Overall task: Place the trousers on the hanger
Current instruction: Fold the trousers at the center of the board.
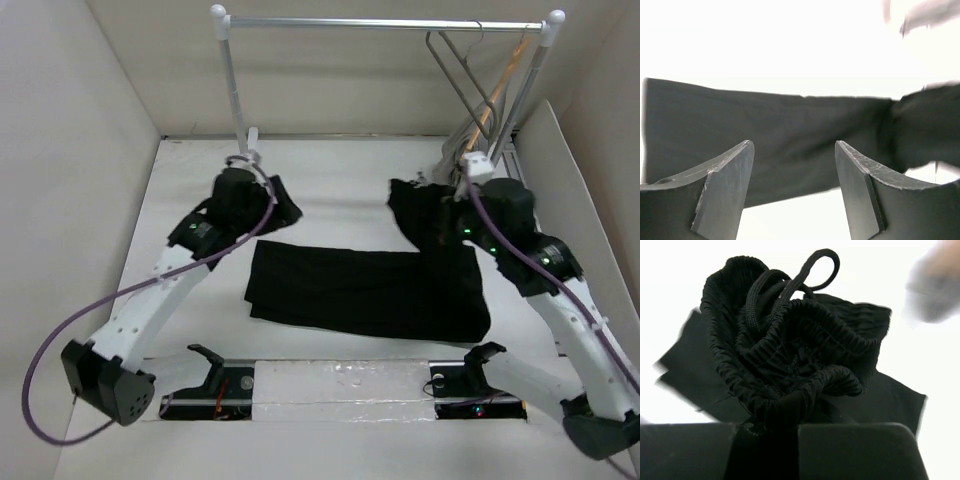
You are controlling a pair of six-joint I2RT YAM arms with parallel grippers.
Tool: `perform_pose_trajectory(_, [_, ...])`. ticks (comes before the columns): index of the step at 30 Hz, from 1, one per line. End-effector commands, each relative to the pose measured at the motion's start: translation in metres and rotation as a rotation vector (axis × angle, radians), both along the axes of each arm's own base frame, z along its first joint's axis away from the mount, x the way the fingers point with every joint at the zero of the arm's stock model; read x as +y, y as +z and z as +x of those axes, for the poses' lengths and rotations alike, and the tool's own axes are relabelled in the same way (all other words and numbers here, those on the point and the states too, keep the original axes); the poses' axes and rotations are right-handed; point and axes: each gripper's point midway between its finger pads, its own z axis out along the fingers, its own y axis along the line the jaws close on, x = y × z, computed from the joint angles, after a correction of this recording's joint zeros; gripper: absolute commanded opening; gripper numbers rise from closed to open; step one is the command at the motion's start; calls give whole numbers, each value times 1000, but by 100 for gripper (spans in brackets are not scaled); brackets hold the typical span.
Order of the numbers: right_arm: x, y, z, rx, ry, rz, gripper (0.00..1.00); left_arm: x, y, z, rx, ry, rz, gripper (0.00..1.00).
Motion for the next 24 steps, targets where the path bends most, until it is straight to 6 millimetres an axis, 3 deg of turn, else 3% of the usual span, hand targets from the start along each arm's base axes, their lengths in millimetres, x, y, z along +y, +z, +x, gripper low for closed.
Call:
perform_pose_trajectory(1, [75, 37, 12, -89, 52, 112, 0, 60, 1, 7, 7, 128, 79, 62])
perform_pose_trajectory(2, [91, 58, 18, -125, 53, 131, 0, 71, 2, 11, 3, 155, 79, 62])
perform_pose_trajectory(3, [125, 39, 30, -71, 95, 93, 0, 81, 7, 14, -9, 179, 68, 62])
perform_pose_trajectory(4, [161, 39, 21, -66, 177, 97, 0, 91, 15, 21, -31, 209, 55, 62])
perform_pose_trajectory(5, [182, 45, 25, -86, 186, 114, 0, 122, 20, 33, -51, 289, 51, 62])
perform_pose_trajectory(6, [214, 36, 33, -72, 209, 97, 0, 130, 27, 36, -67, 297, 16, 62])
perform_pose_trajectory(7, [243, 33, 27, -70, 260, 97, 1, 143, 32, 42, -86, 323, 0, 62])
perform_pose_trajectory(8, [295, 10, 31, -44, 311, 67, 24, 176, 35, 51, -92, 401, -9, 62])
perform_pose_trajectory(9, [296, 10, 31, -44, 312, 66, 24, 178, 31, 53, -81, 409, -2, 62])
perform_pose_trajectory(10, [314, 8, 32, -42, 337, 67, 36, 181, 31, 54, -79, 421, 9, 62])
perform_pose_trajectory(11, [341, -34, 31, 21, 377, 7, 51, 183, 27, 55, -65, 430, 16, 63])
perform_pose_trajectory(12, [355, -55, 23, 69, 427, -18, 69, 185, 25, 54, -66, 440, 26, 63])
perform_pose_trajectory(13, [363, -85, 21, 143, 455, -78, 73, 185, 18, 51, -46, 447, 28, 64])
perform_pose_trajectory(15, [375, -99, -1, 179, 516, -97, 83, 191, 14, 45, -44, 466, 43, 65])
perform_pose_trajectory(16, [375, -99, -7, 175, 532, -99, 84, 192, 3, 40, -22, 465, 56, 66])
perform_pose_trajectory(18, [359, -92, -18, 160, 542, -72, 84, 190, -6, 32, 3, 452, 59, 66])
perform_pose_trajectory(19, [349, -89, -16, 154, 536, -66, 84, 188, -23, 26, 38, 441, 62, 66])
perform_pose_trajectory(20, [333, -103, -19, 179, 529, -95, 84, 187, -30, 23, 50, 434, 62, 66])
perform_pose_trajectory(21, [316, -83, -20, 143, 523, -87, 79, 187, -34, 20, 56, 432, 64, 66])
perform_pose_trajectory(23, [283, -87, -19, 155, 485, -123, 75, 173, -46, 17, 58, 384, 58, 66])
perform_pose_trajectory(24, [256, -98, -25, 161, 470, -160, 59, 163, -49, 17, 60, 355, 58, 66])
